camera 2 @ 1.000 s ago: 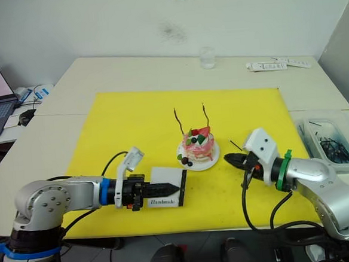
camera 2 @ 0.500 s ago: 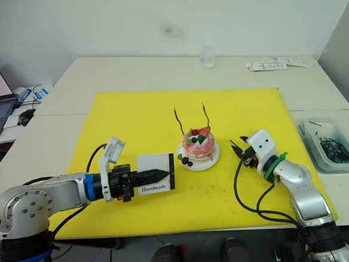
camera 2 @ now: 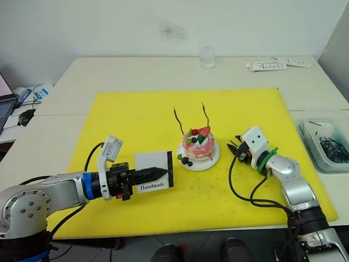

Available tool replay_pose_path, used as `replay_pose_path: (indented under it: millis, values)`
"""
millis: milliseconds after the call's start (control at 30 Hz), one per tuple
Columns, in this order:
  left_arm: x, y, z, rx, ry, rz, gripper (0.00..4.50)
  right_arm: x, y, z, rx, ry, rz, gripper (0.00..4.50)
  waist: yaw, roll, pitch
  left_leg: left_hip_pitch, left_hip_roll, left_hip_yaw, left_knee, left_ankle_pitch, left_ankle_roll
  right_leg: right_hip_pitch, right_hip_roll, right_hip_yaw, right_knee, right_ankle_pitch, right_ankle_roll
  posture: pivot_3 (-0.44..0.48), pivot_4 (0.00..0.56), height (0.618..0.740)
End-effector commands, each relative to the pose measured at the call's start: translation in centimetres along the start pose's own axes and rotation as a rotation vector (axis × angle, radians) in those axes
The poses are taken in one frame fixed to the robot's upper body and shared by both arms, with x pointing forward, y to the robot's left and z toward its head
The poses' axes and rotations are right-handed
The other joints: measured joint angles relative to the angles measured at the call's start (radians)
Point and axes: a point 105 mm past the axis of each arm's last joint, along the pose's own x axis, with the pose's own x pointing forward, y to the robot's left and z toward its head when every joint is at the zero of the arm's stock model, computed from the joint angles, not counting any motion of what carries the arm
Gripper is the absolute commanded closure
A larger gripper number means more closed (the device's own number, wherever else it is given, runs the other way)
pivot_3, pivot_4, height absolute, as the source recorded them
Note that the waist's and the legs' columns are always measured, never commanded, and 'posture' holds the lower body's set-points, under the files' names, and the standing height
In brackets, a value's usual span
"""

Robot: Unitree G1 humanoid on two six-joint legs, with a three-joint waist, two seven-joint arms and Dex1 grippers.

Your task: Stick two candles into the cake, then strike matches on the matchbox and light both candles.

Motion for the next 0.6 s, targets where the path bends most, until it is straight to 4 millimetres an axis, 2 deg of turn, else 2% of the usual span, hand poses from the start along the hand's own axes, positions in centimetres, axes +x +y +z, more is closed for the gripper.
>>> replay_pose_path:
  millis: [33,100,200,333,600]
  values:
    - [0.1,-0.4,0.8,0.038,-0.019,-0.016,4.50,0.2,-0.2,0.2,0.031,0.008,-0.016,2.49,0.000,0.000,0.000,0.000,0.000,0.000,0.000,0.000,0.000,0.000,0.000,0.000,0.000,0.000,0.000,0.000,0.150,0.684]
    - [0.2,-0.3,0.8,0.039,-0.020,-0.016,4.50,0.2,-0.1,0.0,0.057,0.020,-0.019,2.49,0.000,0.000,0.000,0.000,0.000,0.000,0.000,0.000,0.000,0.000,0.000,0.000,0.001,0.000,0.000,0.000,0.150,0.684]
    - [0.2,-0.2,0.9,0.039,-0.021,-0.015,4.50,0.1,0.1,-0.4,0.089,0.043,-0.022,3.06,0.000,0.000,0.000,0.000,0.000,0.000,0.000,0.000,0.000,0.000,0.000,0.000,0.001,0.000,0.000,0.000,0.150,0.684]
    - [0.2,-0.1,0.9,0.037,-0.023,-0.008,4.50,-0.1,0.3,-0.4,0.120,0.069,-0.036,4.45,0.000,0.000,0.000,0.001,0.000,0.000,0.000,0.000,0.000,0.000,0.000,0.000,0.001,0.000,0.000,0.000,0.150,0.684]
    - [0.3,0.1,0.9,0.037,-0.025,-0.001,4.50,-0.5,0.9,0.5,0.156,0.055,-0.022,4.49,0.000,0.000,0.000,0.000,0.000,0.000,0.000,0.000,0.000,0.000,0.000,0.000,0.001,0.000,0.000,0.000,0.150,0.684]
